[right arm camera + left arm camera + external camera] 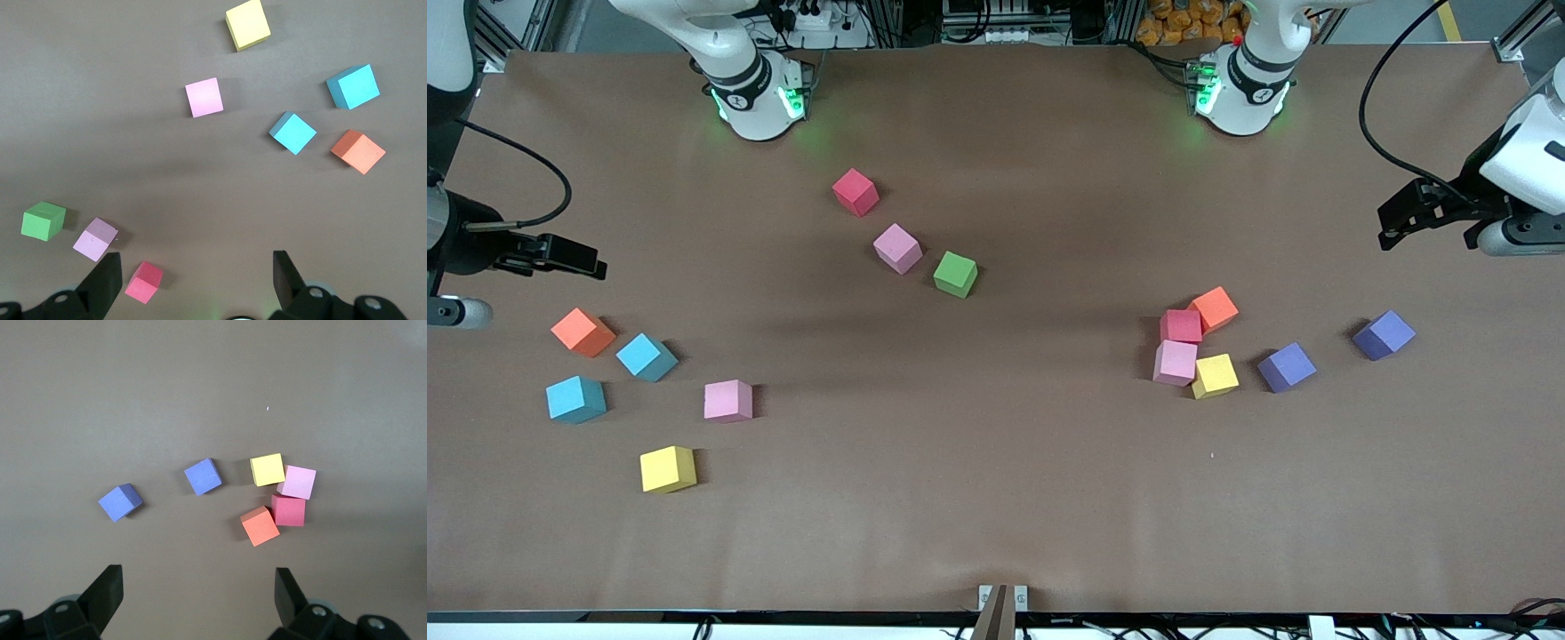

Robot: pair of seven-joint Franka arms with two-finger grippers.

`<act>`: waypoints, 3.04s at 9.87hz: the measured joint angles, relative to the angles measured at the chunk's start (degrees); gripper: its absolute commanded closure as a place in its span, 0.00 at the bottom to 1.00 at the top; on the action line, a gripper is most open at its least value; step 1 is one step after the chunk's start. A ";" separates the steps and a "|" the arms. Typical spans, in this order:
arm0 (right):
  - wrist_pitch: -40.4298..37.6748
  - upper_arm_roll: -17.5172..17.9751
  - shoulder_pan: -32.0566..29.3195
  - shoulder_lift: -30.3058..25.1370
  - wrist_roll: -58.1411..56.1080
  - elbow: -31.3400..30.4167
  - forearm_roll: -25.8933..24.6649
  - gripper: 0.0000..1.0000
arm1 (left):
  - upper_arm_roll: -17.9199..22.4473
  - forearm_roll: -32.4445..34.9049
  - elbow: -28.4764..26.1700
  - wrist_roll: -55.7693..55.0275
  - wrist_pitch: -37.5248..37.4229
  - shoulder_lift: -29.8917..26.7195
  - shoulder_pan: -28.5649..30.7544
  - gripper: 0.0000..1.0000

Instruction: Form number 2 with 11 blocks

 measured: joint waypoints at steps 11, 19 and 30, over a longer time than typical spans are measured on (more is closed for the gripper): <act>-1.08 0.40 6.64 0.50 -3.75 -3.50 2.98 0.00 | -1.84 -0.71 -4.52 -39.19 7.53 10.76 -20.41 0.00; 22.48 1.18 19.79 1.39 -13.45 -23.02 6.61 0.00 | -1.92 -1.81 -5.88 -96.15 24.65 27.47 -34.77 0.00; 52.59 1.51 31.34 -3.37 -27.39 -51.58 12.77 0.00 | -5.15 -8.99 -6.08 -103.20 43.25 36.45 -37.48 0.00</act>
